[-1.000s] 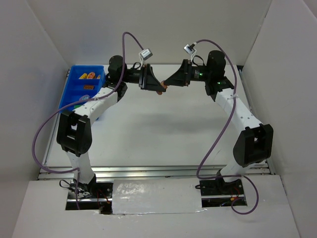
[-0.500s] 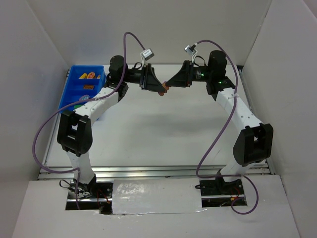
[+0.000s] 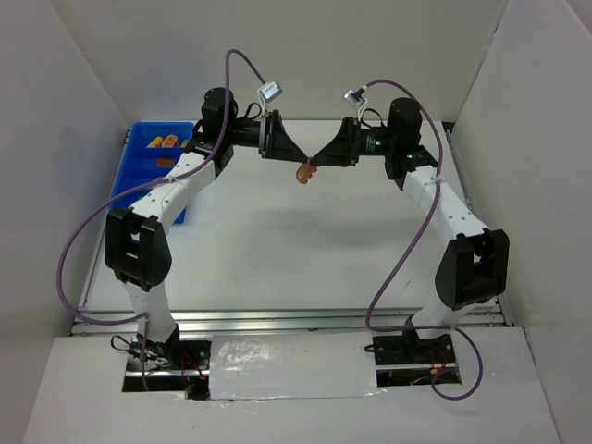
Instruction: Sort the legos into containers by color
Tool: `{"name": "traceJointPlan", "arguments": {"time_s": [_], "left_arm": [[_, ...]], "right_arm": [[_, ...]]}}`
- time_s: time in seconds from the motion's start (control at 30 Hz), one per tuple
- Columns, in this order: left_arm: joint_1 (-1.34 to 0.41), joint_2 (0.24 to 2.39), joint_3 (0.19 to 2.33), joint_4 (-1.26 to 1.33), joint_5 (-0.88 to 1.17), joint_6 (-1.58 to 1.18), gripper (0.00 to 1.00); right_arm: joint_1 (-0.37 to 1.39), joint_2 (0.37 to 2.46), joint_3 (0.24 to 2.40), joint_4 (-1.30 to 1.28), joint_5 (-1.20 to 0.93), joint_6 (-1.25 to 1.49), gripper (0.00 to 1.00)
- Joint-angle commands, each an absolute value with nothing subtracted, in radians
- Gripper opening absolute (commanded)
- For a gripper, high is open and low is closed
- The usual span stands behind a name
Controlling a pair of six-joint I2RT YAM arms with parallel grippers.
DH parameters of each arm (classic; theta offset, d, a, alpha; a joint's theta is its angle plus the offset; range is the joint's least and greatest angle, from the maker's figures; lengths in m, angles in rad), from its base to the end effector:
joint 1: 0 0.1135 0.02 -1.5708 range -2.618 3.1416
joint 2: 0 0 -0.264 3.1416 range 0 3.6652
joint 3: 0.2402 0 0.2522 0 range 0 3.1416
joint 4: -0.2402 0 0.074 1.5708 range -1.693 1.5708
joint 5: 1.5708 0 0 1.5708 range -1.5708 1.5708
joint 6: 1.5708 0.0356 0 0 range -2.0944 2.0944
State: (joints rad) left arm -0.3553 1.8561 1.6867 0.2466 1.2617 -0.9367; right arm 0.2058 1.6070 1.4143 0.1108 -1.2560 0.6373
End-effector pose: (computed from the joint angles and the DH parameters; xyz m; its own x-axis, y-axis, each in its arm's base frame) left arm 0.3918 -0.1815 0.3912 -0.7598 0.0205 -0.6499 0.6485 -0.0484 -0.7597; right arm 0.3516 0.1080 0.3823 -0.6540 0.0517 -0.7547 -0.7488 0.0979 0.6556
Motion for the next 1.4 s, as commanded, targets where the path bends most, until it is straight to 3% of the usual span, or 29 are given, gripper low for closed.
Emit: {"name": "traceJointPlan", "arguments": {"time_s": [0.0,0.2,0.5,0.8,0.93,1.0,1.03,1.1,1.2,1.23,1.37], "left_arm": [[-0.351,1.845,1.718,0.187,1.261,-0.854,0.66],[-0.353,1.838,1.669,0.288,1.284,-0.922,0.77],[-0.353,1.819,1.657,0.236,1.282,-0.868,0.64],[-0.356,1.828,1.663,0.264,1.285,-0.894,0.62],[-0.356,1.832,1.664,0.267,1.284,-0.899,0.32],[-0.356,1.833,1.669,0.265,1.285,-0.899,0.26],[-0.356,1.833,1.672,0.262,1.284,-0.894,0.11],[-0.356,1.836,1.678,0.244,1.279,-0.887,0.0],[-0.354,1.839,1.683,0.262,1.278,-0.894,0.0],[-0.354,1.839,1.683,0.271,1.278,-0.906,0.0],[-0.338,1.832,1.689,0.246,1.243,-0.885,0.0]], "right_arm": [[0.199,1.583,1.407,0.17,-1.284,0.653,0.0],[0.199,1.594,1.434,0.169,-1.267,0.658,0.0],[0.196,1.612,1.47,0.186,-1.252,0.693,0.0],[0.207,1.621,1.473,0.131,-1.212,0.651,0.0],[0.213,1.632,1.52,0.034,-1.195,0.591,0.0],[0.218,1.631,1.513,0.043,-1.186,0.601,0.0],[0.218,1.634,1.514,0.037,-1.18,0.6,0.0],[0.219,1.637,1.516,0.041,-1.172,0.607,0.13],[0.216,1.635,1.47,0.208,-1.212,0.724,0.94],[0.215,1.632,1.45,0.282,-1.226,0.776,1.0],[0.192,1.624,1.352,0.581,-1.244,1.038,1.0]]}}
